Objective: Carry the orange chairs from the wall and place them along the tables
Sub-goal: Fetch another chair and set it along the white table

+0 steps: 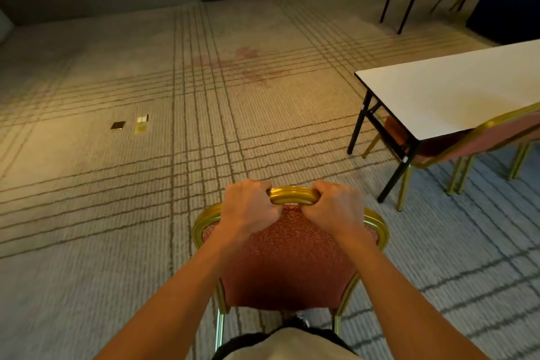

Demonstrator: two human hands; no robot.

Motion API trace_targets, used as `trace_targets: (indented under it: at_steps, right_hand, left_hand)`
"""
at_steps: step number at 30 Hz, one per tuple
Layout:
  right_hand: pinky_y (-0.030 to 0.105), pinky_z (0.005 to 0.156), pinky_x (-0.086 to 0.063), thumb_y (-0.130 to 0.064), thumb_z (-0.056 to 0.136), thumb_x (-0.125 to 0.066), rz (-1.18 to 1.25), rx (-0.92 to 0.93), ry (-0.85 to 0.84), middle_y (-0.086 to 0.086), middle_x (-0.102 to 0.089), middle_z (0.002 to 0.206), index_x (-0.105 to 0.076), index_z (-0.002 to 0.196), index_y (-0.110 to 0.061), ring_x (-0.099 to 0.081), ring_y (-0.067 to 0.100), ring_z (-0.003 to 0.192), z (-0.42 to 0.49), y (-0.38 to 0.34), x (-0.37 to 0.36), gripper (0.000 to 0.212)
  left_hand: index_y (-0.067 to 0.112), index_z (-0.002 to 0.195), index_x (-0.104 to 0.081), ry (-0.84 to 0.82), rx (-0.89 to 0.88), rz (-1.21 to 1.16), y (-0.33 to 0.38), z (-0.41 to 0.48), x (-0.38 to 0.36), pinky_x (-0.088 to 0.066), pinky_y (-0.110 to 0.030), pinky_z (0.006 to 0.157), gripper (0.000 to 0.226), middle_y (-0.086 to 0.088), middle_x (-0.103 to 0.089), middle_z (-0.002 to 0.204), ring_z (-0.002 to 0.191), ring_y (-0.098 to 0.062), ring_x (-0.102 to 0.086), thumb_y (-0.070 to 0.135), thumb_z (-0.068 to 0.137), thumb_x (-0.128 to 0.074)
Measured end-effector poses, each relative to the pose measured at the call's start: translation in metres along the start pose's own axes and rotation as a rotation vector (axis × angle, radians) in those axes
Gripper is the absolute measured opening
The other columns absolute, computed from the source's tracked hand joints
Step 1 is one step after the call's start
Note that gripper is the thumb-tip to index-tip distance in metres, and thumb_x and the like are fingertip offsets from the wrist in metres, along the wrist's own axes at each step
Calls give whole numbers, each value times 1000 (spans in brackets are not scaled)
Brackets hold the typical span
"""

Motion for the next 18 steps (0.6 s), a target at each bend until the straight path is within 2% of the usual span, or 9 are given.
trace_targets:
  at_steps: [3, 7, 12, 15, 18]
  right_hand:
    - [31, 43, -40, -46, 69, -62, -1, 21, -5, 1, -56, 49, -54, 59, -19, -55, 28, 42, 56, 22, -16, 30]
    - [30, 44, -37, -46, 70, -58, 8, 39, -14, 1, -57, 50, -55, 60, -19, -55, 28, 43, 121, 44, -37, 29]
    - [30, 44, -39, -37, 66, -71, 2, 55, -29, 0, -56, 49, -54, 60, -18, -55, 27, 42, 206, 74, -77, 26]
    - [32, 46, -42, -39, 66, -68, -19, 30, -67, 1, -59, 51, -57, 62, -18, -57, 28, 45, 260, 93, -110, 24]
    - [29, 47, -38, -37, 64, -73, -65, 12, -89, 1, -57, 49, -56, 61, -18, -56, 28, 44, 307, 109, -139, 25]
  left_hand:
    - [25, 76, -50, -10, 34, 10, -4, 58, 1, -35, -33, 60, 30, -3, -69, 79, 77, -27, -66, 52, 87, -58]
    - [23, 76, -59, 27, 43, 21, -12, 127, 1, -36, -33, 59, 30, -3, -70, 78, 76, -28, -67, 52, 84, -60]
    - [25, 70, -44, 64, 6, 18, -32, 222, -10, -33, -32, 54, 35, -3, -68, 71, 68, -28, -65, 51, 86, -61]
    - [23, 73, -52, 41, 2, 25, -49, 286, -25, -36, -33, 56, 33, -2, -69, 76, 72, -28, -66, 52, 88, -58]
    - [21, 79, -62, 38, 5, 17, -64, 344, -36, -37, -34, 59, 30, -3, -72, 82, 79, -29, -68, 50, 87, -58]
Point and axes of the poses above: each hand's wrist, its own z-axis towards the middle knuckle, its own x-axis out of the back of the hand, y = z × x, the point moved 3 cm from there along z, towards the middle knuckle
